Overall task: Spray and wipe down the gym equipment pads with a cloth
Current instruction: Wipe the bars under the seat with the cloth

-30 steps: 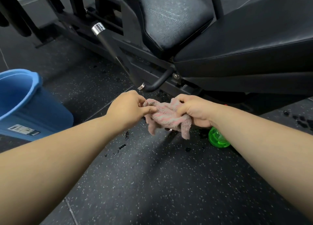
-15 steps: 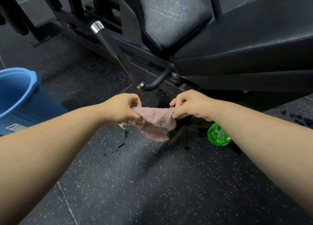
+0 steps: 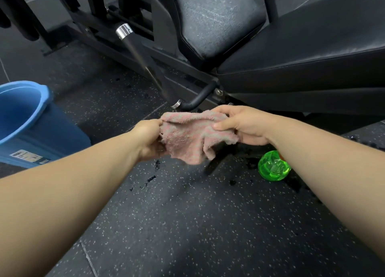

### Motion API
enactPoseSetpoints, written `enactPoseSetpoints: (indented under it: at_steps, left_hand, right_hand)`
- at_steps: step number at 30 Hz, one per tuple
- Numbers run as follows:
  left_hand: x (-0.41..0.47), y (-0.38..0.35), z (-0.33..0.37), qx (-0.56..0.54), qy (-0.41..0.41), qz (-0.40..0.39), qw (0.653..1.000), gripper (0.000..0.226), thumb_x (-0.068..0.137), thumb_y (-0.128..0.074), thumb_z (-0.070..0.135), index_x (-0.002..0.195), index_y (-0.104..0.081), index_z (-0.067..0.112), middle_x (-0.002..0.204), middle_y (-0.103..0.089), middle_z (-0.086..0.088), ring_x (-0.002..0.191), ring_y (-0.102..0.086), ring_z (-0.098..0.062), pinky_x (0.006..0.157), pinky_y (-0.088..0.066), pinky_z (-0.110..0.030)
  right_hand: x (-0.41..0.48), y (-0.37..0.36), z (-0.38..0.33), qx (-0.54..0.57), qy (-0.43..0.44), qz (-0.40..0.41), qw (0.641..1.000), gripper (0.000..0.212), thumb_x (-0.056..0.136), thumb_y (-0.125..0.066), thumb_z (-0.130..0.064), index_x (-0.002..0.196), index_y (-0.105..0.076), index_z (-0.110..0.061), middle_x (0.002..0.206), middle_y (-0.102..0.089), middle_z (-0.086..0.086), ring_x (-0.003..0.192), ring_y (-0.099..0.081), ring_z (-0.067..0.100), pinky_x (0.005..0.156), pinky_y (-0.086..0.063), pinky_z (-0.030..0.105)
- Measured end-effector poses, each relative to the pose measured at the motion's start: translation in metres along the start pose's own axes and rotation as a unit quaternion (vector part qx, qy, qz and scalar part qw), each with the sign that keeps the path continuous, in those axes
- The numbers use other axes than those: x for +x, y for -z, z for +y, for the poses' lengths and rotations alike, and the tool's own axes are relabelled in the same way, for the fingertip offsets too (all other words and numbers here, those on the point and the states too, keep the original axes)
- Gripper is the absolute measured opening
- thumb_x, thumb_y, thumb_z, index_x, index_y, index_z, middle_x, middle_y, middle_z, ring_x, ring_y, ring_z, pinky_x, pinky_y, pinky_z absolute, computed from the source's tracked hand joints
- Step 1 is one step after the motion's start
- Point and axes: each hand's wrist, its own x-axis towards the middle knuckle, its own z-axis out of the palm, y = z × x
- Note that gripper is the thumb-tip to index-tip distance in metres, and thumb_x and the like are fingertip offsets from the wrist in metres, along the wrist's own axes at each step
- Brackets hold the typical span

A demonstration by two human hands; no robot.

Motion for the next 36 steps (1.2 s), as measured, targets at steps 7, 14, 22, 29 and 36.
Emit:
enactPoseSetpoints:
  at_steps: [7,14,22,29,36]
  left_hand:
    - [0.008,0.0,-0.004,-0.021,-0.038,-0.007,0.999,0.03,0.101,-0.053,0.033,0.124,-0.053,0.013,0.076,-0.068,-0.003,0.049,-0.058,-0.013,0.042,-0.049,-0.021]
    - [0.007,0.026,-0.009,0.559,-0.151,-0.093,0.81,0.045,0.076,-0.082,0.031,0.12,-0.068,0.028,0.111,-0.07,0.01,0.1,-0.064,-0.011,0.08,-0.048,-0.021]
    - [0.011,0.03,0.0,0.53,-0.133,-0.063,0.835,0.016,0.085,-0.072,0.029,0.08,-0.076,0.014,0.067,-0.064,0.012,0.068,-0.05,-0.017,0.066,-0.037,-0.03]
    - [0.007,0.003,-0.005,0.403,-0.196,0.037,0.893,0.02,0.085,-0.066,0.016,0.069,-0.053,0.016,0.061,-0.058,-0.003,0.051,-0.053,-0.016,0.051,-0.045,-0.024]
    - [-0.013,-0.029,0.011,0.127,-0.106,-0.136,0.977,0.039,0.089,-0.038,0.001,0.099,-0.074,0.015,0.085,-0.069,-0.001,0.07,-0.065,-0.012,0.078,-0.056,-0.028]
  right_hand:
    - [0.005,0.002,0.009,-0.043,-0.039,0.028,0.998,0.082,0.083,-0.061,0.013,0.143,-0.04,-0.038,0.122,-0.062,0.019,0.096,-0.071,0.031,0.084,-0.058,0.044]
    - [0.002,0.003,0.014,-0.331,-0.008,0.071,0.941,0.009,0.086,-0.073,-0.021,0.083,-0.078,-0.027,0.084,-0.075,-0.006,0.081,-0.066,0.005,0.075,-0.051,0.021]
    - [0.007,0.004,0.024,-0.304,-0.003,0.063,0.951,0.01,0.093,-0.063,-0.027,0.084,-0.067,-0.023,0.086,-0.068,-0.004,0.087,-0.061,0.015,0.083,-0.05,0.035]
    - [0.02,-0.015,0.032,-0.048,-0.023,0.197,0.979,0.022,0.094,-0.063,-0.035,0.08,-0.064,-0.019,0.081,-0.069,0.002,0.086,-0.066,0.024,0.084,-0.053,0.037]
    - [0.023,-0.038,0.021,0.127,0.028,-0.066,0.989,0.032,0.084,-0.055,0.006,0.115,-0.061,0.002,0.114,-0.064,0.022,0.094,-0.07,0.03,0.085,-0.055,0.044]
